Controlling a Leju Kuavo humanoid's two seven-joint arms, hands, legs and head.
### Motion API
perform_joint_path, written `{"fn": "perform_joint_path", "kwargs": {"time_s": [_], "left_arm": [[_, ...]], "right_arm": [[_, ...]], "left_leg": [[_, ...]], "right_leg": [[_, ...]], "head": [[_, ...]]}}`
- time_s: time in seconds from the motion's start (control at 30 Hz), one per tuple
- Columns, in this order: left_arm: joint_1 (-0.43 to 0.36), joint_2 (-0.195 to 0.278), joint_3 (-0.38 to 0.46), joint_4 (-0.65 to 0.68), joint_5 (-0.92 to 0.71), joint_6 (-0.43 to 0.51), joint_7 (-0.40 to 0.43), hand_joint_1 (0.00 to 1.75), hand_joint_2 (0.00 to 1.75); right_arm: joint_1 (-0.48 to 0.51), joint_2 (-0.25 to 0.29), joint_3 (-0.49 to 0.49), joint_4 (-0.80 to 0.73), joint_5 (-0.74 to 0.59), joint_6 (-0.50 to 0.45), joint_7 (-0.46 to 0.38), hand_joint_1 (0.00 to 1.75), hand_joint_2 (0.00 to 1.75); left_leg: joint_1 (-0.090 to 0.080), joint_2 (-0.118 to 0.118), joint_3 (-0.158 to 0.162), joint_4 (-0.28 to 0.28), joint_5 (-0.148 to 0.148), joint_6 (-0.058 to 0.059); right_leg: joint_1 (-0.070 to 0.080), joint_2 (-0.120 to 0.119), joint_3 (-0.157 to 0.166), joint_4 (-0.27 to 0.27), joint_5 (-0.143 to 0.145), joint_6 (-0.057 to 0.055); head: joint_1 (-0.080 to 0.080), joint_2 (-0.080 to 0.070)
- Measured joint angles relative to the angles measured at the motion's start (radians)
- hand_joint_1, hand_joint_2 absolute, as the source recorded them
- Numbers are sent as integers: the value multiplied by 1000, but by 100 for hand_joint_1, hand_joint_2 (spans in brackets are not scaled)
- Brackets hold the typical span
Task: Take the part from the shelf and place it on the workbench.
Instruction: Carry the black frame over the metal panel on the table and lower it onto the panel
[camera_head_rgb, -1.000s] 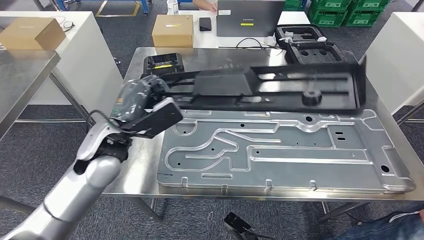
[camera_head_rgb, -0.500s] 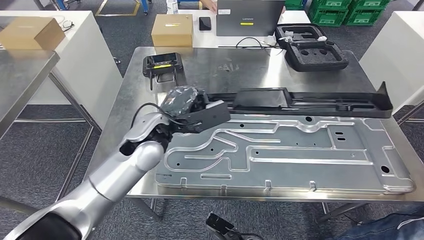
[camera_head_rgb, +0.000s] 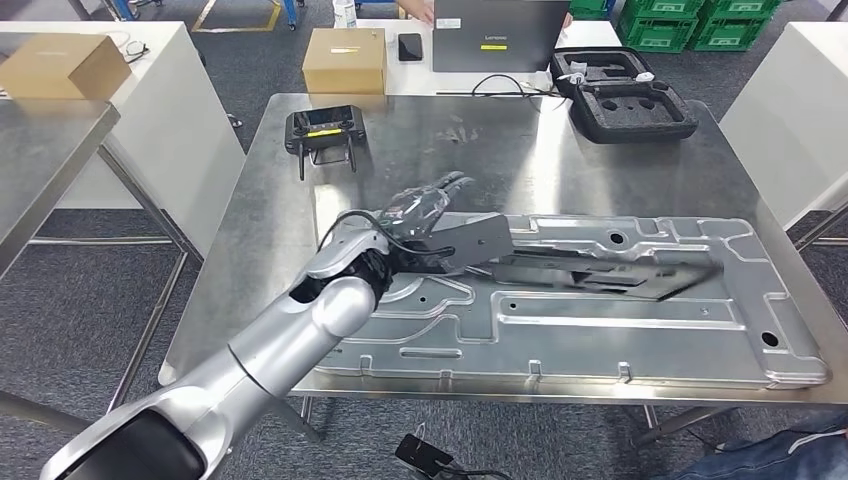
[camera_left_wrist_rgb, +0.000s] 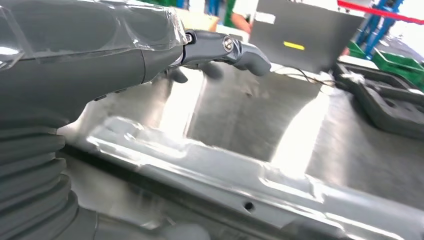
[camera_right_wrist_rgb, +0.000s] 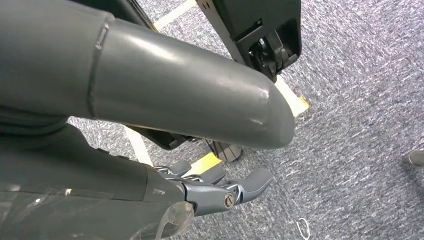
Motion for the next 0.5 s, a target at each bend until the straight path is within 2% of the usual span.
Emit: {"fn": "perform_joint_path", "kwargs": {"time_s": [0.27,0.37,0.43,0.5], "left_arm": [[20,-36,-7,54,171,20,-67,0,0],[23,-37,-9,58,158,57,-71,0,0],[21,-30,-13,49,109,93,-49,0,0],[20,-15,-17,29,70,114,-16,0,0]], "right_arm": [[0,0,2,8,-9,-13,2,0,0],[2,0,1,10,-20,-21,0,0,0],[4,-1,1,12,-27,-24,0,0,0],[6,-3,1,14,-33,-28,0,0,0]], "left_leg": [[0,0,0,0,0,0],[0,0,0,0,0,0],[-2,0,0,2,0,5],[-3,0,4,-5,7,16]], "right_leg": [[0,0,0,0,0,0],[0,0,0,0,0,0],[-3,0,1,-2,3,4],[-4,0,5,-7,7,13]], "head": [[0,0],[0,0],[0,0],[0,0]]}}
